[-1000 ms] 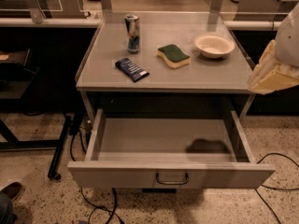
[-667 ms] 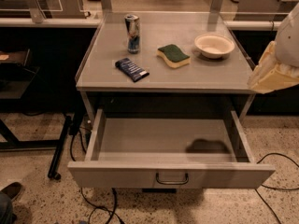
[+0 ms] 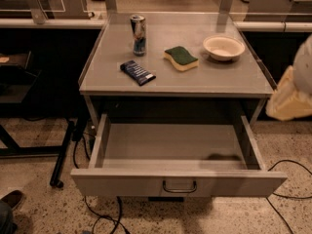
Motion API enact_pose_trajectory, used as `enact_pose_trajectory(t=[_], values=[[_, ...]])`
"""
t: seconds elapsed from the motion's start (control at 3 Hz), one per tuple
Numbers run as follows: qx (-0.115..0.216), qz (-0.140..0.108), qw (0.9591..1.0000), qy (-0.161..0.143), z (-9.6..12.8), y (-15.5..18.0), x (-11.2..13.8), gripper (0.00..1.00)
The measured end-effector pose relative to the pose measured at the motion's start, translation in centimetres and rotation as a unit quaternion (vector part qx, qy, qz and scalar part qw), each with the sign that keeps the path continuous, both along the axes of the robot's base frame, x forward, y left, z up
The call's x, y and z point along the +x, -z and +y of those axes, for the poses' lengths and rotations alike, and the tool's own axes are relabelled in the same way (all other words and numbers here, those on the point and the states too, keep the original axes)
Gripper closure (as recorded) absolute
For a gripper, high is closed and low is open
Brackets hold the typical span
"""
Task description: Close top drawer
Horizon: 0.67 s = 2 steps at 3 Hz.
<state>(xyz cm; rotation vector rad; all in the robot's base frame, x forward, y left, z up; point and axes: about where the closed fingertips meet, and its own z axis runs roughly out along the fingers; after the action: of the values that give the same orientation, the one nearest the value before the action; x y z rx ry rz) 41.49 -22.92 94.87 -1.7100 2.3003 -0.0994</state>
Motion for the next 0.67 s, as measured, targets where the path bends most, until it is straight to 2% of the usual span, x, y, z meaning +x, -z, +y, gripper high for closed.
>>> enact_pose_trajectory(t=[0.33, 0.67], values=[[-0.011, 0.04, 0.999, 0.015, -1.0, 5.2, -3.9, 1.0], [-0.019, 0.093, 0.9954, 0.012, -1.2, 11.0, -6.7, 1.0]])
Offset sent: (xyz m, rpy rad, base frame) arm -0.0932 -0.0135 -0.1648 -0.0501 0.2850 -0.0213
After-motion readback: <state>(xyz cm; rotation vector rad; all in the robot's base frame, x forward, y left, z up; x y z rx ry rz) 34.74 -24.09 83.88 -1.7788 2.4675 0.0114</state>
